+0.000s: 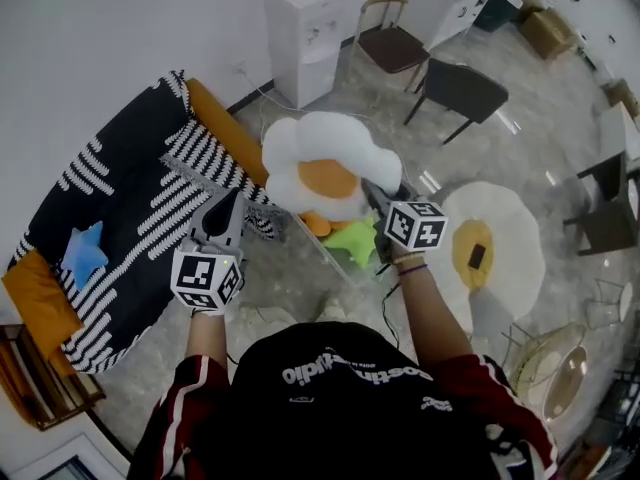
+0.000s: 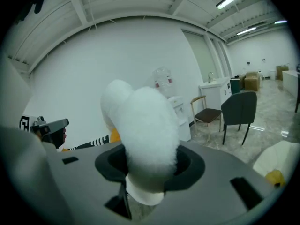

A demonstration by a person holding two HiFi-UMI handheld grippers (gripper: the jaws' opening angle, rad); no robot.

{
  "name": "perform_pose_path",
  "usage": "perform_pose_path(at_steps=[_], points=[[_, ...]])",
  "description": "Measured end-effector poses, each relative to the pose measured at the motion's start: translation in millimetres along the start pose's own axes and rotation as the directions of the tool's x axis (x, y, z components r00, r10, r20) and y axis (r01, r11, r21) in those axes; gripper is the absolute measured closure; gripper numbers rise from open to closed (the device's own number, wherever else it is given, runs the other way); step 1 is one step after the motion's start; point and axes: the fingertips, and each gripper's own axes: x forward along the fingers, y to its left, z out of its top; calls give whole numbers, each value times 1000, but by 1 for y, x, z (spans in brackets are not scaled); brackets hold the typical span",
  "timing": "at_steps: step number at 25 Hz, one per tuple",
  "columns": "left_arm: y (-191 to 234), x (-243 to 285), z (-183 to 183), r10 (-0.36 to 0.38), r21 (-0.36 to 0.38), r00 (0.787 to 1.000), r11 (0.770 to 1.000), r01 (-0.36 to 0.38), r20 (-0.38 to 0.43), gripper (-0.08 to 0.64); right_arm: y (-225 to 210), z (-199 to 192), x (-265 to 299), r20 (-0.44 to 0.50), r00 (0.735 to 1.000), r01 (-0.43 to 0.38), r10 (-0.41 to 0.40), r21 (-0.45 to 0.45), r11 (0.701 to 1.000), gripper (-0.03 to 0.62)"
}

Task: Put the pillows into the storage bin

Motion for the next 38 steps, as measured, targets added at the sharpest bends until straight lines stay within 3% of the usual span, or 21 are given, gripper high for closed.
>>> perform_pose_path(at_steps=[11, 19, 22, 24, 25, 28, 31, 38], points=[[-81, 53, -35, -71, 8, 993, 997, 72, -90, 557, -130, -99, -42, -148, 983, 132, -112, 135, 982, 405], [-115, 71, -62, -92, 18, 984, 995, 96, -156, 557, -178, -175, -37, -277, 953, 171, -120, 169, 971, 403], [-122, 77, -69, -95, 23, 980, 995, 100, -174, 557, -189, -195, -30, -299, 949, 168, -97, 220, 961, 397], [-124, 79, -75, -93, 25, 978, 995, 100, -188, 557, -195, -210, -23, -312, 946, 173, -87, 260, 950, 355], [-124, 79, -78, -91, 24, 976, 995, 98, -197, 557, -200, -222, -20, -330, 939, 188, -92, 269, 945, 305], [-124, 78, -87, -86, 21, 972, 995, 93, -220, 557, -219, -256, -20, -405, 903, 260, -142, 253, 932, 184], [-123, 76, -92, -79, 22, 969, 996, 86, -232, 557, -229, -263, -29, -419, 893, 285, -168, 234, 930, 179], [-126, 67, -88, -57, 26, 973, 998, 64, -222, 557, -227, -244, -41, -372, 913, 262, -168, 220, 940, 201]])
